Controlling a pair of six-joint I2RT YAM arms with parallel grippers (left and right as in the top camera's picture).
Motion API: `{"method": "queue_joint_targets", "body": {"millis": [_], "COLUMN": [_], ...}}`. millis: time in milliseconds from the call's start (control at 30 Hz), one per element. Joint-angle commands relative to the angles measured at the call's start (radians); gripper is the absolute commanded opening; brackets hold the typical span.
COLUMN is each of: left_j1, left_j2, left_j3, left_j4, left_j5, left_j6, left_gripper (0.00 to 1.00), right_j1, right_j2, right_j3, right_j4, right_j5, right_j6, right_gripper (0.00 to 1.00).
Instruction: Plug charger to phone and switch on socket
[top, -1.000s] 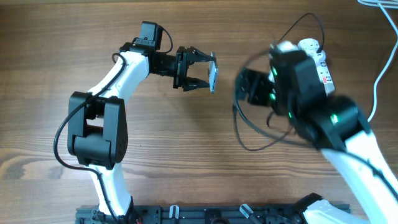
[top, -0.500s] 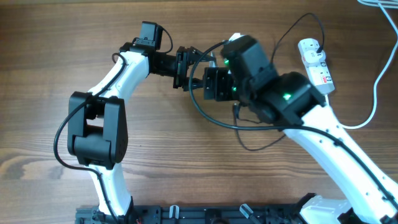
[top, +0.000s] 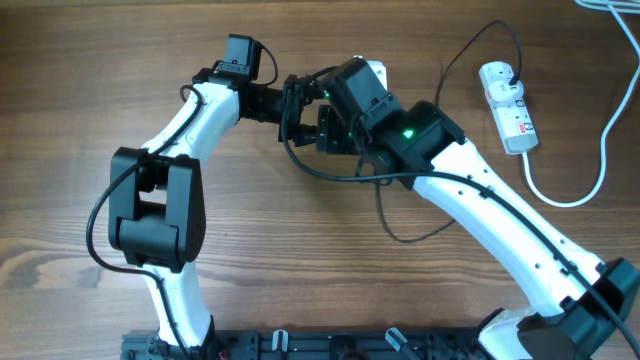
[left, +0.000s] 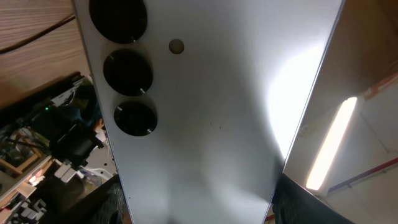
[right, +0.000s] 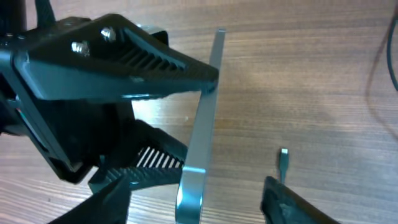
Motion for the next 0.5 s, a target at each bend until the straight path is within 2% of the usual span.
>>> {"method": "queue_joint_targets", "body": {"millis": [0,133,333,467], "left_j1": [0.009,0.009,0.009,0.009], "left_j2": [-0.042,-0.042,-0.042,-0.042], "left_j3": [-0.003,-0.003,-0.003,-0.003], "left_j4": [0.003,0.003,0.003,0.003], "left_j5": [0.056,0.056,0.056,0.056], "left_j6": [-0.003,-0.003,-0.007,-0.01], "left_gripper": [0.64,0.64,0.64,0.64], "right_j1": [0.005,0.005,0.005,0.005], "right_j2": [0.004,0.004,0.004,0.012], "right_j3": [0.02,0.02,0.02,0.02], "right_j4": [0.003,0.002,0.01,0.01], "right_j5": [0.059,0.093,0.107,0.118], "right_j6": [0.008,0.04,0.055,0.055], "right_gripper": [0.64,0.62,0.48,0.45]}}
